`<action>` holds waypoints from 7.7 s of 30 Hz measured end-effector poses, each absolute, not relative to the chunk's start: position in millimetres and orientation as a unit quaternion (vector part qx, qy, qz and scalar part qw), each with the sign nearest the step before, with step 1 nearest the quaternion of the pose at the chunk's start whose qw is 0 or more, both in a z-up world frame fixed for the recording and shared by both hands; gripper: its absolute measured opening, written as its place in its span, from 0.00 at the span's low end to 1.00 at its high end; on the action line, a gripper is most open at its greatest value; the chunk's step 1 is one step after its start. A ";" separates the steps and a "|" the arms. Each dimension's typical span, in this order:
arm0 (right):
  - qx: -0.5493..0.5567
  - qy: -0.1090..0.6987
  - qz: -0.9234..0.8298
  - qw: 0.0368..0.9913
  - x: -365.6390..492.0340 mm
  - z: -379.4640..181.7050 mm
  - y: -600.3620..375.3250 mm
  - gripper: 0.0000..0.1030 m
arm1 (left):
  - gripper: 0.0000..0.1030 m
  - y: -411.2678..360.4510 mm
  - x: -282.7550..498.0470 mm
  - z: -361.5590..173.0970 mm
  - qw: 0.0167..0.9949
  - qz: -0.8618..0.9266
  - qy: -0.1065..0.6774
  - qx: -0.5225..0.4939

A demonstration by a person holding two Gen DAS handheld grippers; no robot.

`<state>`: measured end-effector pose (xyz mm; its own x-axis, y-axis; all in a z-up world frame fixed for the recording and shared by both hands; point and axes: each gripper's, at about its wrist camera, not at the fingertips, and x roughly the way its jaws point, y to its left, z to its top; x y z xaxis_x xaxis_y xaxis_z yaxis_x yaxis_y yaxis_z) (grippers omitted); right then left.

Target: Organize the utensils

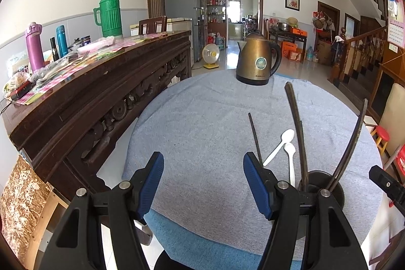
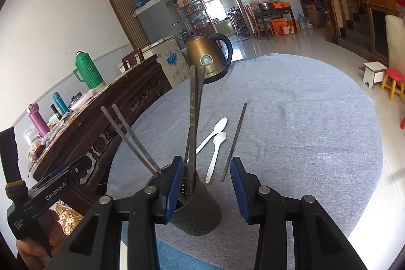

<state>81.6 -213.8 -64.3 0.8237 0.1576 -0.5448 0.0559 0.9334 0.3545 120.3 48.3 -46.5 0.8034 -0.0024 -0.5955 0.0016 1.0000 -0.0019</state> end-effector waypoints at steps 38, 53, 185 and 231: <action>0.194 0.565 -0.029 0.802 397.1 -156.1 -283.8 0.36 | 0.64 -2.6 417.6 -132.2 0.799 -0.099 0.593 -0.012; 0.108 0.617 -0.070 0.777 436.8 -171.6 -263.1 0.20 | 0.64 -55.0 475.7 -180.7 0.737 -0.099 0.669 0.011; 0.149 0.069 -0.001 0.986 31.1 8.3 -172.4 0.07 | 0.07 11.6 76.4 26.8 0.977 -0.076 0.180 -0.089; 0.290 0.113 0.000 0.950 45.7 -8.9 -259.8 0.25 | 0.64 80.3 71.4 42.6 0.980 -0.037 0.142 -0.136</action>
<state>45.7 -259.8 -8.9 0.9743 0.0663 -0.2155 0.0651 0.8322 0.5506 71.4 80.3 42.6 0.9569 -0.1119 -0.2678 0.0345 0.9600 -0.2780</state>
